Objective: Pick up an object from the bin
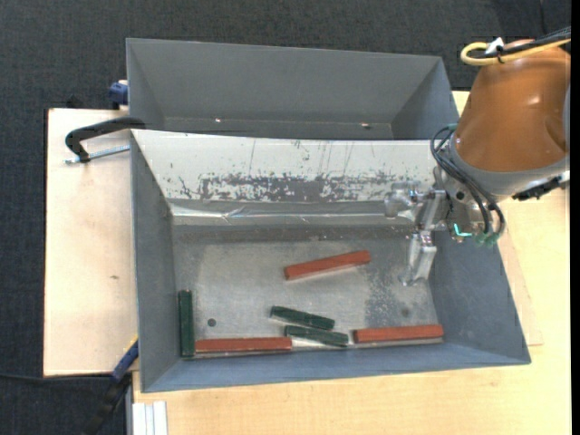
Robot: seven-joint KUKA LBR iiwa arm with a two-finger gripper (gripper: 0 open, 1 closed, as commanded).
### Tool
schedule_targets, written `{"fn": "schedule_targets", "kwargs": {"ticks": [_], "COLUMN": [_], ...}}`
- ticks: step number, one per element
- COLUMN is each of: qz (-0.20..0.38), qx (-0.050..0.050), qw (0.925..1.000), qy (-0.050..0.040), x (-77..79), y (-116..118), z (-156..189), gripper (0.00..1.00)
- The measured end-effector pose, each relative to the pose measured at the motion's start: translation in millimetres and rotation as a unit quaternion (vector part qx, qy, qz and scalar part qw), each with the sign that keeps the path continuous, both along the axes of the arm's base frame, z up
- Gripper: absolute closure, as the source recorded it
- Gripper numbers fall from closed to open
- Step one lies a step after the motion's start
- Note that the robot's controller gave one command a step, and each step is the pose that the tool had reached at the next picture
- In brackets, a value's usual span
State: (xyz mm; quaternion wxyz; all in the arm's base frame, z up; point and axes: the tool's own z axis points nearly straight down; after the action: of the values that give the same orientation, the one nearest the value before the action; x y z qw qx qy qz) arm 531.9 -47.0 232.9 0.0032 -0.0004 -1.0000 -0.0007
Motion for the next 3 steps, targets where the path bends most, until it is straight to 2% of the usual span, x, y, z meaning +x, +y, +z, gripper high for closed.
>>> {"fn": "schedule_targets", "kwargs": {"ticks": [1,2,3], "qz": [0.001,0.042,-0.029], "qx": [0.0,-0.001,0.001], "qw": [1.0,0.9991,0.9996], "qy": [-0.0045,-0.0067,-0.0021], "x": [1.6,23.7,29.5], "y": [0,14,30], "z": [4,-32,-132], "gripper": [0.0,0.0,0.0]}}
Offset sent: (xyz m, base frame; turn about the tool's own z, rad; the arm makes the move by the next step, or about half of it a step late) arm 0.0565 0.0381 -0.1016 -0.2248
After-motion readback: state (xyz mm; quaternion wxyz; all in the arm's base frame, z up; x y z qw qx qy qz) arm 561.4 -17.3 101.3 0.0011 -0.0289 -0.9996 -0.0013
